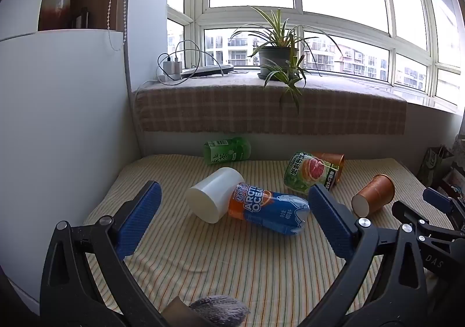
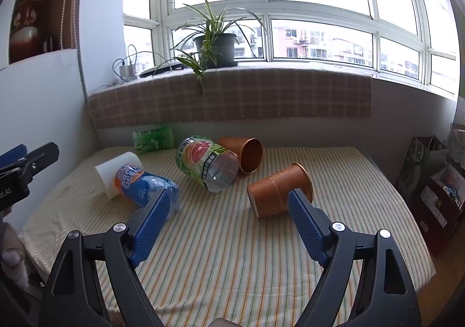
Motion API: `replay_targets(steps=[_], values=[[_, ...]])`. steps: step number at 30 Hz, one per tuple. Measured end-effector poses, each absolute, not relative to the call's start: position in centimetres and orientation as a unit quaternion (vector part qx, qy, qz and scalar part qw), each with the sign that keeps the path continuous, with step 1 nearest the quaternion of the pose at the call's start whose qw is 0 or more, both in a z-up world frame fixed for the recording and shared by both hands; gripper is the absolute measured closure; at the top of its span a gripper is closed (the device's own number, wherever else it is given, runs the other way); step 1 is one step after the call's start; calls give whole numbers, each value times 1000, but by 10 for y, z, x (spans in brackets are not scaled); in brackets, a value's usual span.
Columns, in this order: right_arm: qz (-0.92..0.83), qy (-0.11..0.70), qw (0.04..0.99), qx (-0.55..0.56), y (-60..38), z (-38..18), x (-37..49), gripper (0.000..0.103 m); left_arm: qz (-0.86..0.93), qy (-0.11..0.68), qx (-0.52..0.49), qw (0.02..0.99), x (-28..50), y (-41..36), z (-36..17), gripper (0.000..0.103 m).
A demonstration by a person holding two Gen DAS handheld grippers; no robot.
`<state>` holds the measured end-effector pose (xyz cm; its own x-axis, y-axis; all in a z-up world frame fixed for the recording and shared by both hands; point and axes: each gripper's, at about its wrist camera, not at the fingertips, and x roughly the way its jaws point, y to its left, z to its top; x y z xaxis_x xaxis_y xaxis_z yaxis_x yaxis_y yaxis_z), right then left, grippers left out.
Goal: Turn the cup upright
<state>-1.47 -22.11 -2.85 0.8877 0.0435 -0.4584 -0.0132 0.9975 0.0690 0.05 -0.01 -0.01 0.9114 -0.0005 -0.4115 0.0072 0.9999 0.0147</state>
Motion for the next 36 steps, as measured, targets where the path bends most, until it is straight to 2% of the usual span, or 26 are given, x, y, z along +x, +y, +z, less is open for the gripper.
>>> replay_targets(steps=[36], values=[[18, 246, 969, 24, -216, -32, -10, 20, -5, 206, -1, 979, 1, 4, 0, 0]])
